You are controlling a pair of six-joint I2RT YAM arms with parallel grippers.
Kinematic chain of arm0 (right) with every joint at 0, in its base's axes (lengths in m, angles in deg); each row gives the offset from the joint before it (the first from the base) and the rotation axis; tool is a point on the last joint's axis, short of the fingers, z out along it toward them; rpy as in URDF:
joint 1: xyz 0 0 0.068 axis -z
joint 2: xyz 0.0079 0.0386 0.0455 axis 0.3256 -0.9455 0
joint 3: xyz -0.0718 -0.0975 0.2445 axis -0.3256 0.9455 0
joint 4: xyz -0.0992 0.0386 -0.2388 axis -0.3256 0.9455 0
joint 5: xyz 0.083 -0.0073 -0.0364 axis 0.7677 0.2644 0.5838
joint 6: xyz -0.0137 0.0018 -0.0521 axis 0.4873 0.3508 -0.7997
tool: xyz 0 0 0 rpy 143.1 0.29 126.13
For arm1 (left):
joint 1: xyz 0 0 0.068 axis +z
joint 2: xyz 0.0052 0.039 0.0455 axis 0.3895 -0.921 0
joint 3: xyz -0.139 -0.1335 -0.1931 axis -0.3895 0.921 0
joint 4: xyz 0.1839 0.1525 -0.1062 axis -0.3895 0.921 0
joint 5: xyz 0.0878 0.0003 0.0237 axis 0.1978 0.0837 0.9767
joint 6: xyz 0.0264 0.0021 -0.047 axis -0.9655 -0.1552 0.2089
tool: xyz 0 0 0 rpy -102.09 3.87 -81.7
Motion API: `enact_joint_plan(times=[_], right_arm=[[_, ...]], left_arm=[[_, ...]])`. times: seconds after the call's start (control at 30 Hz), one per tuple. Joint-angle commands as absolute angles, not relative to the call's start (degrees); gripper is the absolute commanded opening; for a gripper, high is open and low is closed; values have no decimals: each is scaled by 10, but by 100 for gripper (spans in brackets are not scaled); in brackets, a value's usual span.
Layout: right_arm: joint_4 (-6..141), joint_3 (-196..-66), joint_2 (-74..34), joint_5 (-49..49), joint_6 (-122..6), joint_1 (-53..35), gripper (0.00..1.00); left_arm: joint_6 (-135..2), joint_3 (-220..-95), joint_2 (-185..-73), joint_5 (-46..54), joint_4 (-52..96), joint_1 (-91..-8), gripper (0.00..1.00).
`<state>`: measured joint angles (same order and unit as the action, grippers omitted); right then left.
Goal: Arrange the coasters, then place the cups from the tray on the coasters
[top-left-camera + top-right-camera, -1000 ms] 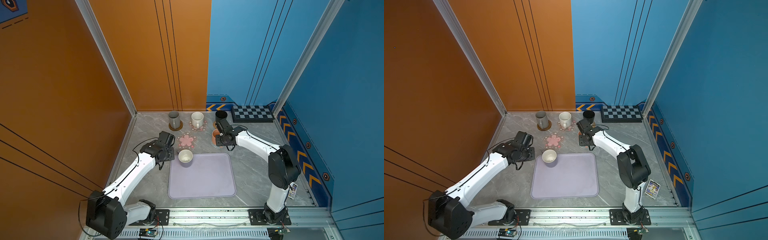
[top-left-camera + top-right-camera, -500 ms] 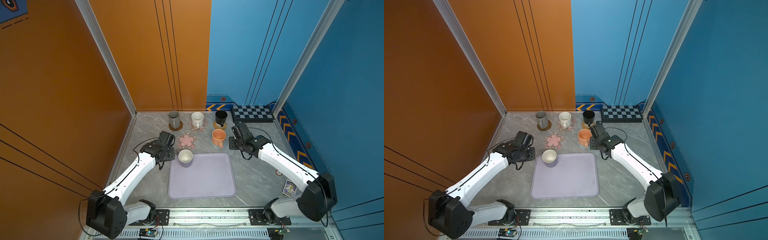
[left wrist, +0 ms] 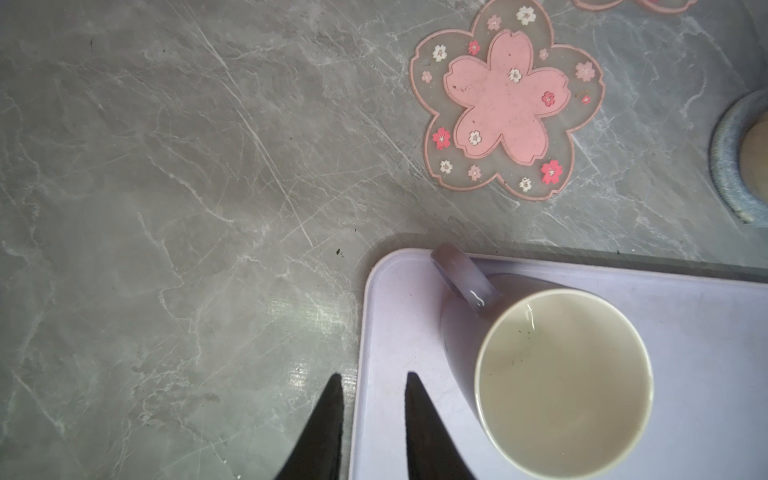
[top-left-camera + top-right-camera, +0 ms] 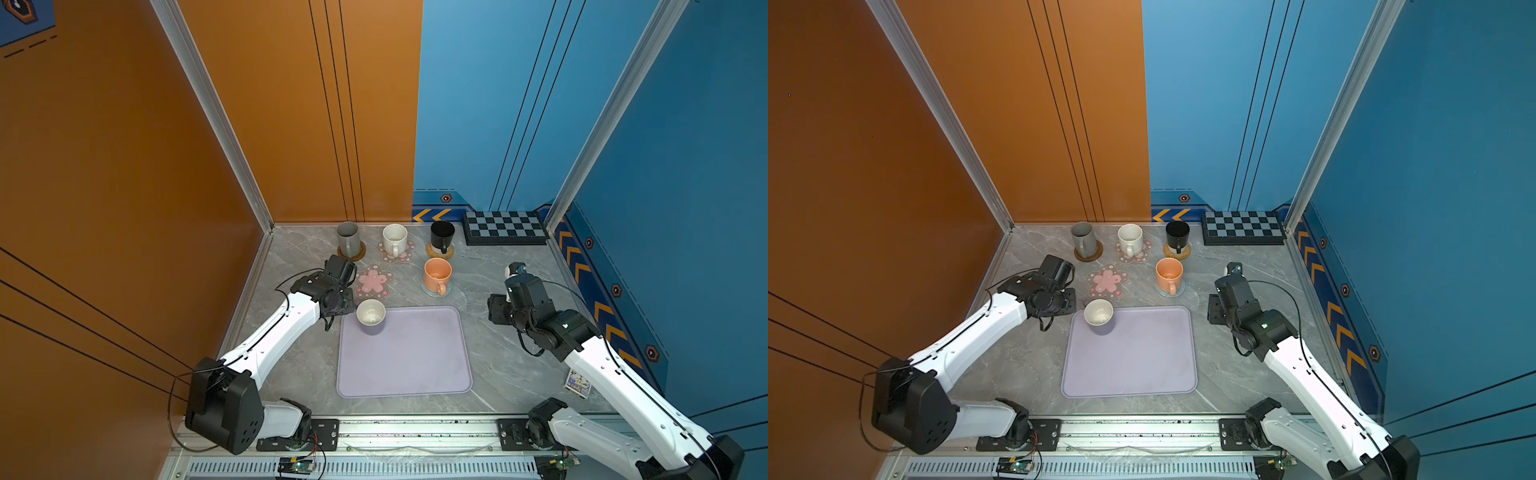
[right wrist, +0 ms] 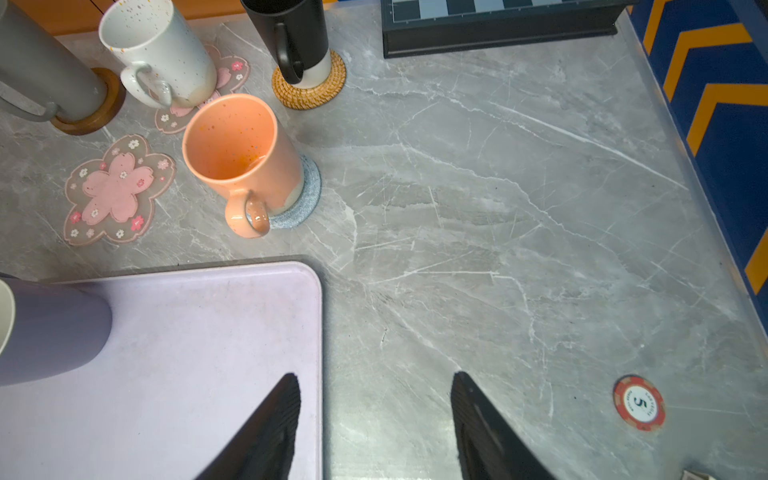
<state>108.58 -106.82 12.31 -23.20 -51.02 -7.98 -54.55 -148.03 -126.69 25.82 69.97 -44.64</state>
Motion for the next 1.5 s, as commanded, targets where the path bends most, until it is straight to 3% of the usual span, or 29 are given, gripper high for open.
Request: enact_joint_plan(times=[0.0,0.67,1.47], right_arm=[[1117,-1056,127,-216,-501,-77,61],[1119,-1046,101,-233,-524,-71,63],[1091,-1055,58,-204,-521,-70,63]], left_arm=[[-534,-1509,-1301,260,687,-448,27],[-501,-1598,-1456,226,641,-449,26],[-496,-1512,-1405,203,640,-465,26]])
